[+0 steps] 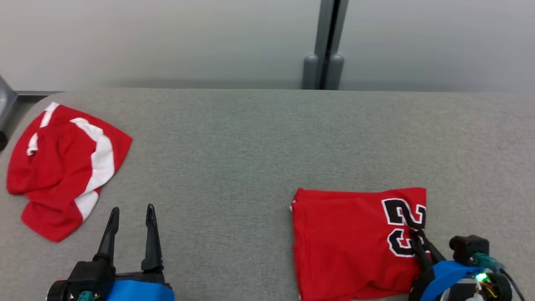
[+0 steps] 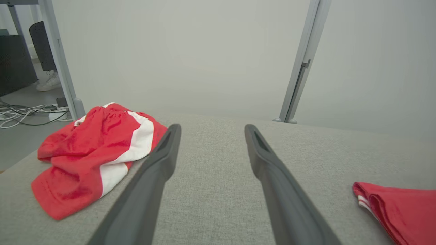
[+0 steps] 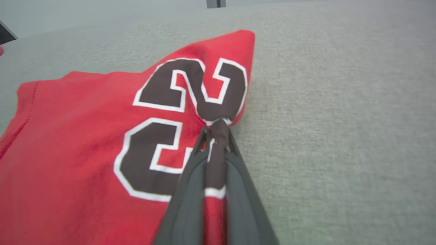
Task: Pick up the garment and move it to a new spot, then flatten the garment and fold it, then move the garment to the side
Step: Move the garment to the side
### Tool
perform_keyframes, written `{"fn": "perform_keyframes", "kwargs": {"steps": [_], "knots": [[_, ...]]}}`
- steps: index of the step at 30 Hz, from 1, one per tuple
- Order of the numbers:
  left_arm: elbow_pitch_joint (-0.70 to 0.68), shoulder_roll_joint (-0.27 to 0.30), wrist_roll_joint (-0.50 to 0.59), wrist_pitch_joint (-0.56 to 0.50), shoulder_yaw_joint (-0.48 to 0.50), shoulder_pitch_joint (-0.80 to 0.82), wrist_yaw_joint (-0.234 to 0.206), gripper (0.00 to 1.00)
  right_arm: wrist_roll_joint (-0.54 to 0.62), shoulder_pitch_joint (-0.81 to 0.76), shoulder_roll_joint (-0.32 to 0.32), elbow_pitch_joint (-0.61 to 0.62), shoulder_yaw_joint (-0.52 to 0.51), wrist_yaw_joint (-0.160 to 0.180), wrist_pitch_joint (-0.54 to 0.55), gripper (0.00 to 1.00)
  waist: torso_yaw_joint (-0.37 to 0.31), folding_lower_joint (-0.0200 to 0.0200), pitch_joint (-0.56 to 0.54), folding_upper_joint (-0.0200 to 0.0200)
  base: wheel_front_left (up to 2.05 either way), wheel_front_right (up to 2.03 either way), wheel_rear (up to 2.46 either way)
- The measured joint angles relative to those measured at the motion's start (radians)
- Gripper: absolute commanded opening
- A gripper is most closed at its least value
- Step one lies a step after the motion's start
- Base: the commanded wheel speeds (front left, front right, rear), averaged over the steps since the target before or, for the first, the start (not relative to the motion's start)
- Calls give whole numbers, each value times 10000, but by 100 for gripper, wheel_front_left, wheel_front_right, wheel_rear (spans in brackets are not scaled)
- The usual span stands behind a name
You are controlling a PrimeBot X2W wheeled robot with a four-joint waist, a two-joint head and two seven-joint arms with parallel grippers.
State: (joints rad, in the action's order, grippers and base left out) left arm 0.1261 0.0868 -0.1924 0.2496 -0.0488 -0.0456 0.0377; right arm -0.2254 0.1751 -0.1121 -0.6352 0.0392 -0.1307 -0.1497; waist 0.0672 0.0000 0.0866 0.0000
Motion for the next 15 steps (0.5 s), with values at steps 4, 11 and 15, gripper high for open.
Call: {"fn": "perform_keyframes", "kwargs": {"steps": [4,11,15], "knots": [[-65,-42,-4,29,-165,137,12,100,-81,14,-240,173,-284,0,-17,0,-522,-1,314,0,0,0,0],[-184,-33,13,79,-242,774,-10,100,-219,23,-336,499,-546,-2,-73,0,-1781,2,1090,1,0,0,0],[-267,36,121,88,-270,1143,-21,100,-244,4,-374,637,-784,0,-198,0,-2353,1,1339,1,0,0,0]]}}
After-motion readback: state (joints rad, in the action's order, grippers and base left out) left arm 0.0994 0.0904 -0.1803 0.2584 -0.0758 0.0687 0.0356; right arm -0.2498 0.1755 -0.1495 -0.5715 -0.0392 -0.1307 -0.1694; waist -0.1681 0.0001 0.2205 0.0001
